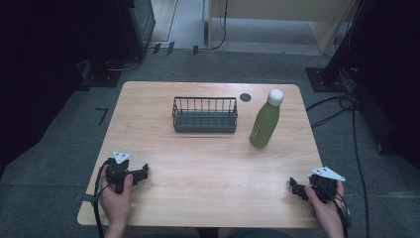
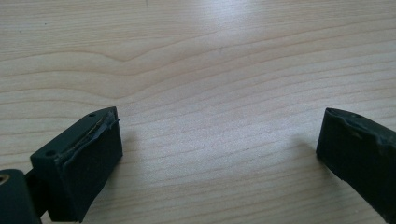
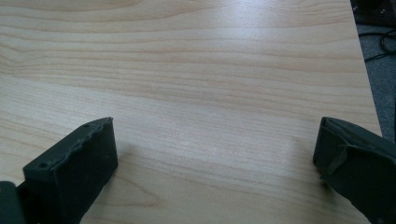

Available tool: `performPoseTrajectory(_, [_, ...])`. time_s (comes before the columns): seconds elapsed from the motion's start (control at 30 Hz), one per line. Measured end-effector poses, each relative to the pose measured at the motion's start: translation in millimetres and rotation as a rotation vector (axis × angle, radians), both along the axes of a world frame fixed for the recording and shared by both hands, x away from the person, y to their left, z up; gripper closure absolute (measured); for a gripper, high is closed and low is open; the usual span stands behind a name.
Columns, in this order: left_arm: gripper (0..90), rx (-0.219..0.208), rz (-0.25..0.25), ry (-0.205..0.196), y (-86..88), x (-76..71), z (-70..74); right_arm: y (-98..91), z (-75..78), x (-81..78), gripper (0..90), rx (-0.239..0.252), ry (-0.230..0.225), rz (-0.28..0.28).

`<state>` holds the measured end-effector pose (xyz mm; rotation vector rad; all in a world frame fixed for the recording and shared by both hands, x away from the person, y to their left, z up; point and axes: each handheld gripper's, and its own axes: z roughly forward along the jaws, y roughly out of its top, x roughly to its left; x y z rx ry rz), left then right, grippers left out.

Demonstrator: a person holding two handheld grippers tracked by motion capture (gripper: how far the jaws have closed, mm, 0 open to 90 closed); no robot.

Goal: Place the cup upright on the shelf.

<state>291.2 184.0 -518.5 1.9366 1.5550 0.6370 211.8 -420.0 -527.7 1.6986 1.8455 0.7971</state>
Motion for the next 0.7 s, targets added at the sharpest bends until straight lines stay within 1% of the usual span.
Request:
performPoseTrajectory(0.1, [0.9, 0.000, 0.000, 0.000, 0.0, 0.0, 0.0, 0.3, 0.1, -0.3, 0.0, 0.002, 0.001, -0.010])
performPoseTrajectory(0.13, [0.9, 0.000, 0.000, 0.000, 0.0, -0.1, 0.0, 0.9, 0.2, -1.3, 0.0, 0.005, 0.002, -0.039])
performPoseTrajectory(0.2, [0.9, 0.000, 0.000, 0.000, 0.0, 0.0, 0.0, 1.2, 0.4, -1.4, 0.0, 0.006, 0.004, -0.044])
performPoseTrajectory(0.23, [0.9, 0.000, 0.000, 0.000, 0.0, -0.1, 0.0, 1.8, 1.3, -1.4, 0.0, 0.014, 0.010, -0.048])
performPoseTrajectory(0.27, [0.9, 0.000, 0.000, 0.000, 0.0, 0.0, 0.0, 1.4, 1.9, -1.1, 0.0, 0.021, 0.008, -0.042])
performPoseTrajectory(0.3, [0.9, 0.000, 0.000, 0.000, 0.0, 0.0, 0.0, 1.6, 3.5, -0.6, 0.0, 0.037, 0.004, -0.044])
performPoseTrajectory(0.4, [0.9, 0.000, 0.000, 0.000, 0.0, 0.0, 0.0, 2.3, 7.5, 1.3, 0.0, 0.052, -0.010, -0.040])
performPoseTrajectory(0.5, [0.9, 0.001, -0.001, 0.000, 0.1, -0.1, 0.0, 3.4, 12.8, 3.1, 0.0, 0.064, -0.022, -0.033])
performPoseTrajectory(0.6, [0.9, 0.000, 0.000, 0.000, 0.0, -0.1, 0.0, 5.0, 17.2, 4.8, 0.0, 0.066, -0.032, -0.021])
performPoseTrajectory(0.7, [0.9, 0.001, 0.000, 0.000, 0.0, -0.1, 0.0, 7.8, 20.6, 5.8, 0.0, 0.071, -0.033, 0.008])
